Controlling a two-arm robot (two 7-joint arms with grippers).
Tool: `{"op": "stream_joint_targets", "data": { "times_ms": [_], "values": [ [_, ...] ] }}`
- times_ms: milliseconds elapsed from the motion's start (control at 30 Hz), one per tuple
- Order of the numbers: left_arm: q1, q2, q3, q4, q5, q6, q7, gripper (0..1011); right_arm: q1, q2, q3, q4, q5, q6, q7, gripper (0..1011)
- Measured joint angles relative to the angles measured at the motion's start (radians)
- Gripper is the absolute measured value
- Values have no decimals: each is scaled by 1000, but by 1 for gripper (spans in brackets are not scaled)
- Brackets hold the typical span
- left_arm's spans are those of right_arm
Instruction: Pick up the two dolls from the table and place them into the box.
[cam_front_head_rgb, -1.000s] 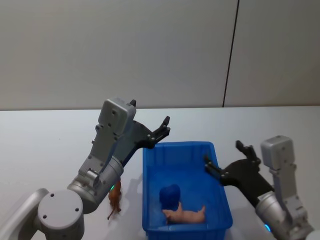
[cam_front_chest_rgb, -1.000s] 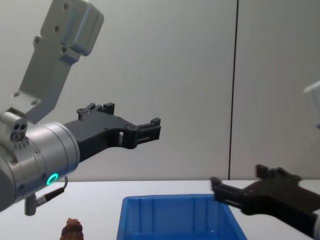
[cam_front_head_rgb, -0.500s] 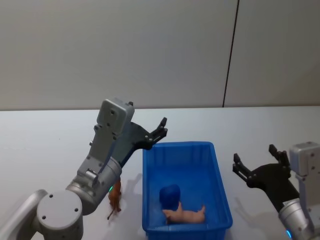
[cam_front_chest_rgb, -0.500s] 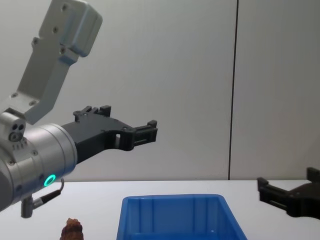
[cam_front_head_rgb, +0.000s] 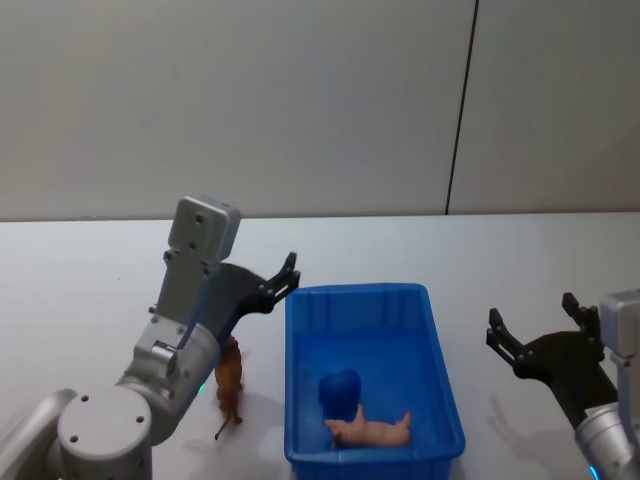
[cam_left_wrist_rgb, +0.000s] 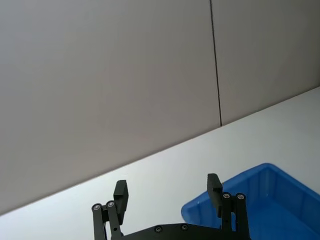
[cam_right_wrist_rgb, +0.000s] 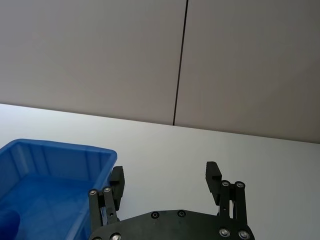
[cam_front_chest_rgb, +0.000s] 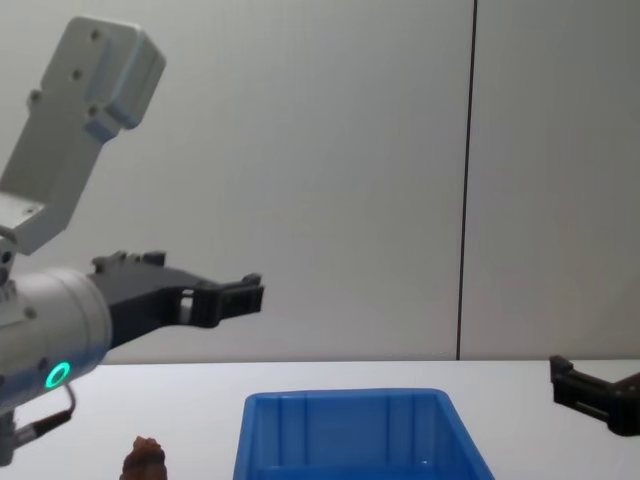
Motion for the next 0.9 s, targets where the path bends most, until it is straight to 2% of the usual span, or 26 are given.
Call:
{"op": "stream_joint_targets", "data": {
  "times_ms": [100,500,600,633,733,900],
  "values": [
    [5,3,-4,-8,-16,29,15,1001,-3,2,1,-3,0,0,-5,1001],
    [17,3,-33,-37,-111,221,92,1001,-10,5,4,-9,2,2,-17,1001],
    [14,-3,-41,-37,-139,278,109,1001,-10,6,4,-10,2,2,-18,1001],
    [14,-3,-41,-37,-139,278,109,1001,-11,6,4,-10,2,2,-19,1001],
    [8,-11,-47,-29,-163,333,122,1001,-11,6,4,-11,2,2,-20,1001],
    [-3,-23,-53,-11,-182,388,130,1001,-12,7,5,-12,2,2,-21,1001]
  ]
}}
